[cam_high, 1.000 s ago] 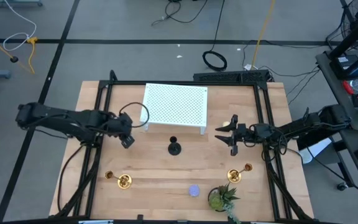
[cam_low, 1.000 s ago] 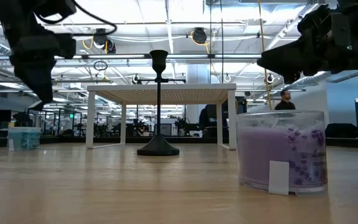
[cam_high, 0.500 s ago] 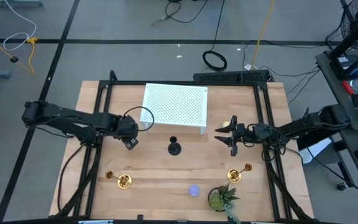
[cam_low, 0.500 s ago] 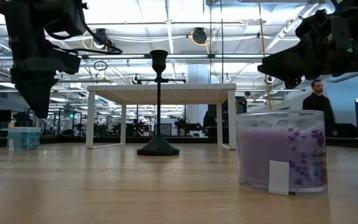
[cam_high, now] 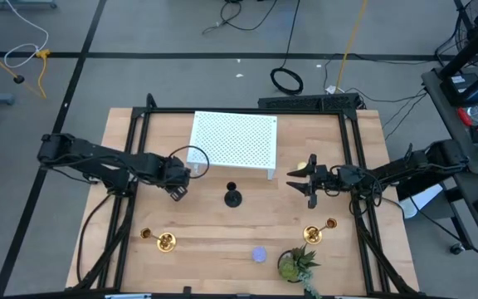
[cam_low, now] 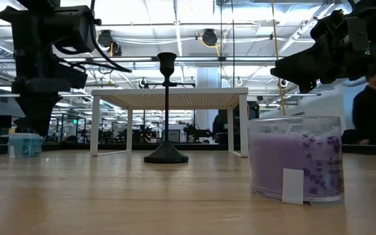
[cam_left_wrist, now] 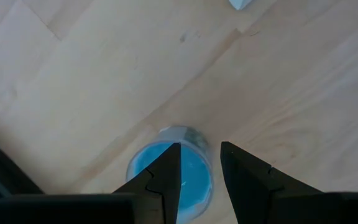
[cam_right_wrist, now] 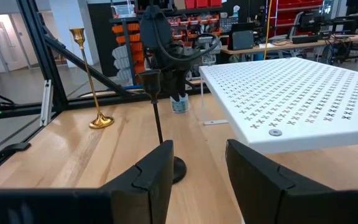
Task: Pick & Place candle stick holders
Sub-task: Put the blue scented candle on the shelf
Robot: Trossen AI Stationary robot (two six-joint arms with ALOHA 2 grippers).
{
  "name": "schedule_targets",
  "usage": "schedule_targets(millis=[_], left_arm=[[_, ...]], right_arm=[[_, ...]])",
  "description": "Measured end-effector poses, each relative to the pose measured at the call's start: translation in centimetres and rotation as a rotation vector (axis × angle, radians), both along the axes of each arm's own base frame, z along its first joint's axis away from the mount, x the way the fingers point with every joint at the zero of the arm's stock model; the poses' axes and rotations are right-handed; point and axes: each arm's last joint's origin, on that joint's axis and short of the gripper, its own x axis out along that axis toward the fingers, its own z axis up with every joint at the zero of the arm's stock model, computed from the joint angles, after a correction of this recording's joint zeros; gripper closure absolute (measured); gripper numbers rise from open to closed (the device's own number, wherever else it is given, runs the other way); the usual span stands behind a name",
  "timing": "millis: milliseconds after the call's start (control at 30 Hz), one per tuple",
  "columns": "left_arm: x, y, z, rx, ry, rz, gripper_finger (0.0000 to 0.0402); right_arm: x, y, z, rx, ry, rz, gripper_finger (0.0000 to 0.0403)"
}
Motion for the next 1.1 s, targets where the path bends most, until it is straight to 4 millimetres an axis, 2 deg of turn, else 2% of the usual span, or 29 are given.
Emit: schedule_targets(millis=[200, 467, 533, 733, 867, 1000, 1100], left_arm=[[-0.2, 0.0, -0.02, 0.0, 0.022, -0.002, 0.0299], [-0.29, -0.14, -0.04, -0.052, 0.034, -0.022, 0.0394], [-0.29, -0.22, -0.05, -0.078, 0.034, -0.023, 0.0389], [-0.3, -0.25, -0.06, -0.086, 0.046, -0.093, 0.0337], [-0.29, -0.19, -0.06, -0.065, 0.048, -0.105, 0.0322], [-0.29, -0.14, -0.05, -0.046, 0.051, -0.122, 0.0331], [-0.3, -0.14, -0.05, -0.046, 0.052, -0.125, 0.0361]], right_arm=[[0.0, 0.0, 0.0, 0.0, 0.0, 0.0, 0.0257], [0.0, 0.0, 0.0, 0.0, 0.0, 0.0, 0.0257], [0.0, 0.0, 0.0, 0.0, 0.0, 0.0, 0.0257], [0.0, 0.0, 0.0, 0.0, 0.0, 0.0, 0.0257], [0.0, 0.0, 0.0, 0.0, 0.0, 0.0, 0.0257], [0.0, 0.0, 0.0, 0.0, 0.0, 0.0, 0.0257], [0.0, 0.0, 0.0, 0.0, 0.0, 0.0, 0.0257]])
